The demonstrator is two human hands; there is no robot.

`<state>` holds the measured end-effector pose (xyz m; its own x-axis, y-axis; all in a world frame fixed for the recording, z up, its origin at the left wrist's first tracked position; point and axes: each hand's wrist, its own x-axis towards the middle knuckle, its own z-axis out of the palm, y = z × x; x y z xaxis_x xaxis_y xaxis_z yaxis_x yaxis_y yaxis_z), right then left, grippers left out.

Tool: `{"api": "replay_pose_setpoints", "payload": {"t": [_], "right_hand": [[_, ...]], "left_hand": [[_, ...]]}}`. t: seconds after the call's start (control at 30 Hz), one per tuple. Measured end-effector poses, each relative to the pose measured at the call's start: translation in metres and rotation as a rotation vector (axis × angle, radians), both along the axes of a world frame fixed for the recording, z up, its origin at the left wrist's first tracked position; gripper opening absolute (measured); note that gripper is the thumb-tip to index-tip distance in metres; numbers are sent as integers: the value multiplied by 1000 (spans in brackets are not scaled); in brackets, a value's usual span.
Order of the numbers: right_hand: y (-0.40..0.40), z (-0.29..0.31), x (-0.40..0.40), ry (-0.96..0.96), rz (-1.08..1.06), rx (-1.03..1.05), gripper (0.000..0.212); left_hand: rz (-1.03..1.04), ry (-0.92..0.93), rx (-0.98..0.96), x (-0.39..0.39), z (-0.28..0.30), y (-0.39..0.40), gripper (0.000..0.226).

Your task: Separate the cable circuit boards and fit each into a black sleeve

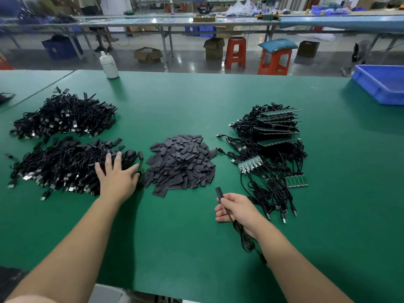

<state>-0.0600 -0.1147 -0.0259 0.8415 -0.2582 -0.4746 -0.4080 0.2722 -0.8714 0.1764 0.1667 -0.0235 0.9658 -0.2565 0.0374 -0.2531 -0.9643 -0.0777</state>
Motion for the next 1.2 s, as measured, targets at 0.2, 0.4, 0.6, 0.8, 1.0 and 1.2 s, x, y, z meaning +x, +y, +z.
{"api": "replay_pose_setpoints", "payload": {"t": [0.2,0.4,0.6,0.8,1.0,1.2], "right_hand": [[3,-5,0,5,37,-55,17],[5,-5,3,12,51,-75,16],[3,-7,1,-4,60,-76,16],[4,-9,0,-31,69,-124,15],[8,-7,-1,-27,64,-168,14],[17,0,5,-173,-248,161,16]], "left_hand": [[104,87,-17,14,-12,4,55],[121,39,23,20,-15,-2,47],[86,-4,47,45,-23,30,45],[145,82,25,70,-16,33,42],[-115,-288,-385,25,2,-2,27],[-323,311,-932,-128,9,-89,21]]}}
